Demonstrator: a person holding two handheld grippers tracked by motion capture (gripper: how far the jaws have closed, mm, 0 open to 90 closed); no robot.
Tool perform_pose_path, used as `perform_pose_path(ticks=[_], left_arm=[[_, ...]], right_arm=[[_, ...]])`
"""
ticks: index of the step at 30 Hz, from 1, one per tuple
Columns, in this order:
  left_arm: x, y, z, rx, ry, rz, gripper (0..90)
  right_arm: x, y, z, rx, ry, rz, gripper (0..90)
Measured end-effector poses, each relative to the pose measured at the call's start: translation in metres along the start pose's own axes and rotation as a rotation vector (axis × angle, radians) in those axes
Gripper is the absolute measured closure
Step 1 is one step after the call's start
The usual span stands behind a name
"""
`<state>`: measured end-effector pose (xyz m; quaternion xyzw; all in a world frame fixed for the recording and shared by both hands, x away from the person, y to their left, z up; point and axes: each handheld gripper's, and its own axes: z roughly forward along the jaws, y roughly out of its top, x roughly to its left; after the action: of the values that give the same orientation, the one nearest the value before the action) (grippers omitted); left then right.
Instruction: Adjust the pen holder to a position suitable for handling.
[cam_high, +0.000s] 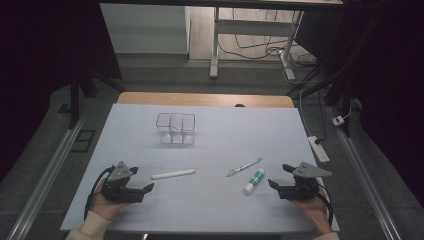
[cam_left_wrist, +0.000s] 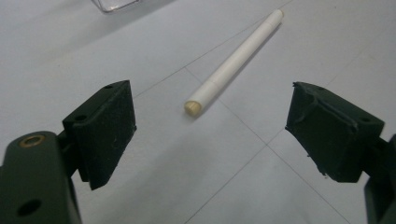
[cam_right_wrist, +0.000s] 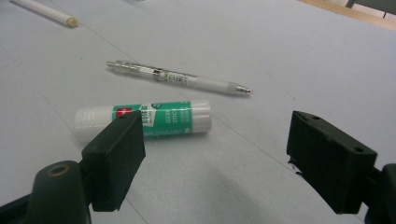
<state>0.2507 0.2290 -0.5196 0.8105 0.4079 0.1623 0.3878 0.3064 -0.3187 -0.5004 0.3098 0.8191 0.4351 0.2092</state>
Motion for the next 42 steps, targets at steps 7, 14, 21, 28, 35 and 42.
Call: perform_pose_path(ticks=[7,14,21,28,35,42], left_arm=[[0.004,0.006,0.004,0.001,0.0,-0.005,15.7],[0.003,0.005,-0.007,-0.029,0.004,-0.022,16.3],[0.003,0.002,-0.008,-0.026,-0.008,-0.021,16.6],[0.004,0.005,-0.008,-0.037,-0.01,-0.015,17.6],[0.01,0.01,-0.005,-0.035,-0.011,-0.024,18.3],[0.018,0.023,0.004,-0.031,-0.023,-0.022,18.9]], right_arm=[[-0.002,-0.006,0.001,0.002,0.026,0.035,20.0],[-0.001,-0.005,0.001,-0.014,0.028,0.044,21.9],[-0.001,-0.005,0.003,-0.018,0.031,0.051,22.9],[0.001,-0.004,0.005,-0.01,0.027,0.035,23.1],[0.0,-0.004,0.005,-0.005,0.026,0.027,23.3],[0.0,-0.005,0.004,0.015,0.003,0.03,23.8]])
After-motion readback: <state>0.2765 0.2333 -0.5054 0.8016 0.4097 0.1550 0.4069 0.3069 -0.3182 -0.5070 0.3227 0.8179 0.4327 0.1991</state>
